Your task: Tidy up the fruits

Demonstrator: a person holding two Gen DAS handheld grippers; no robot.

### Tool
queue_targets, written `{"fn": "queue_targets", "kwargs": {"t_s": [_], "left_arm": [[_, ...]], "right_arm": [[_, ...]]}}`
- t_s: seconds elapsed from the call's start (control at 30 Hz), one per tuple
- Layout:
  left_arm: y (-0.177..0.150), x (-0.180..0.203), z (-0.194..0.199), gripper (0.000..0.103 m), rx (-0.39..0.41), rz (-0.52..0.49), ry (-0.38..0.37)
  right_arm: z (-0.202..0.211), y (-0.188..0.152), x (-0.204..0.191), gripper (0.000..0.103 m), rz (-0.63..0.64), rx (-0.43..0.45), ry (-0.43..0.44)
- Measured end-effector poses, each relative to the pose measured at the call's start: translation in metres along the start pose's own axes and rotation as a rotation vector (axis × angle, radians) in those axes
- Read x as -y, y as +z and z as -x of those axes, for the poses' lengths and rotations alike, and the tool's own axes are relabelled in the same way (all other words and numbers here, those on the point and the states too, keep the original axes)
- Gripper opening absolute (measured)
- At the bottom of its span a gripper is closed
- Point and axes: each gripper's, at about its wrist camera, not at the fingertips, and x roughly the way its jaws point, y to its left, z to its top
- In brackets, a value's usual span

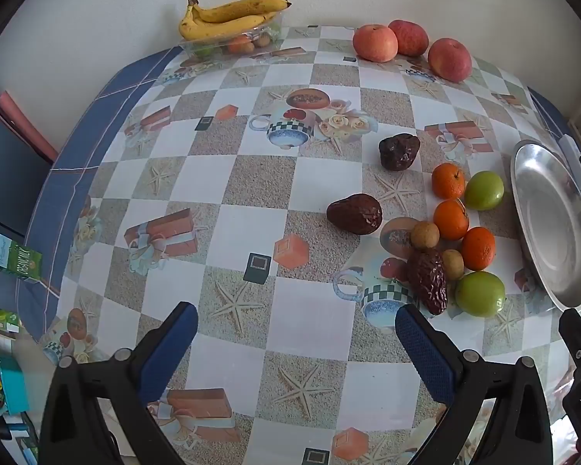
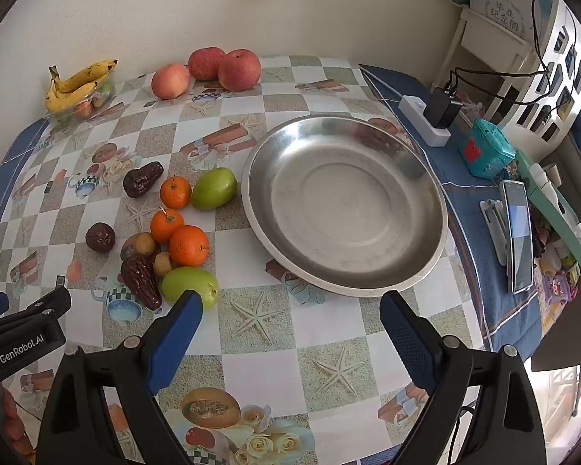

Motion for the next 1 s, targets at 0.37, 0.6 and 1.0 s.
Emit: {"fn": "queue_targets", "kwargs": {"t_s": [0.37,0.6,1.0], "left_arm": [[-0.0009,-0.0002,-0.0004,0.103,0.000,0.000,-0.002],[-0.0007,-0.0001,-0.0005,0.103,0.001,0.000,0.000],[-0.0084,-0.0019,-0.0073,0.103,0.002,0.001,-0.006]], "right_arm": [[-0.0004,0.0001,-0.0004,0.093,0.000,-0.001,0.000],[-0.0012,0.0003,-0.0005,0.093,0.000,-0.002,0.001],[-0.0016,-0.0012,-0.0018,0.093,0.000,-0.004,0.001]]}}
